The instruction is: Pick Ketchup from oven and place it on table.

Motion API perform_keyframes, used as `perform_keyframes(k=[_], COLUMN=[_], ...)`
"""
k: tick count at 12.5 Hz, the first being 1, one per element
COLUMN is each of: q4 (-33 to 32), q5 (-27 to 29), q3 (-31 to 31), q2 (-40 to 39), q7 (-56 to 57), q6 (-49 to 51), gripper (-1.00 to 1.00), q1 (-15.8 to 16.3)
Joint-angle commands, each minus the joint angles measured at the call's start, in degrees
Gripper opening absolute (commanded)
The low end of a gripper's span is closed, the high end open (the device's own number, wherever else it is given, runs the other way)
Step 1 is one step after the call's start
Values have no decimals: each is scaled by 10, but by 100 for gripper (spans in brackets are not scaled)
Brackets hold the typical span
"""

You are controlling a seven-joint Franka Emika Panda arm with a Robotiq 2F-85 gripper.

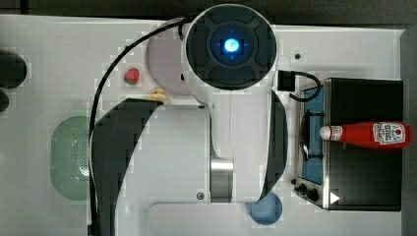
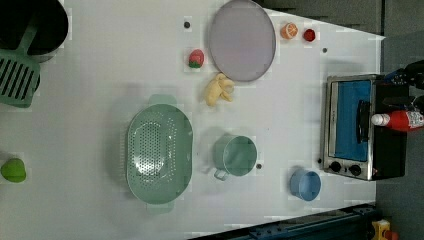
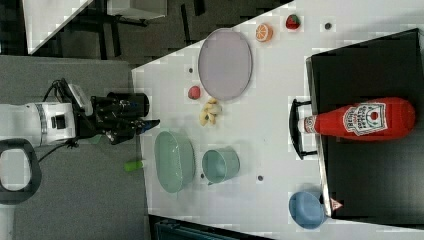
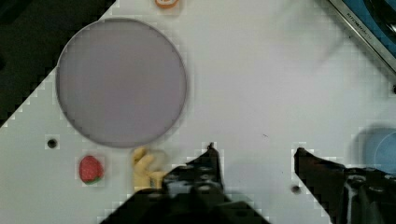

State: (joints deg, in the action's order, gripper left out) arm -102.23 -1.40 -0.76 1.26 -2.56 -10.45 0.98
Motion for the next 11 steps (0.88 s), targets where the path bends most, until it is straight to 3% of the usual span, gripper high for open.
perform_keyframes(k=[1, 3, 7, 11], q4=[-33, -33, -33, -32], q5=[14, 13, 13, 13], q3=[-39, -40, -67, -134], q2=[146, 146, 136, 100], q7=[0, 0, 0, 1], q6=[94, 94, 85, 42], gripper=[60, 100, 100, 100], q1=[-2, -2, -5, -18])
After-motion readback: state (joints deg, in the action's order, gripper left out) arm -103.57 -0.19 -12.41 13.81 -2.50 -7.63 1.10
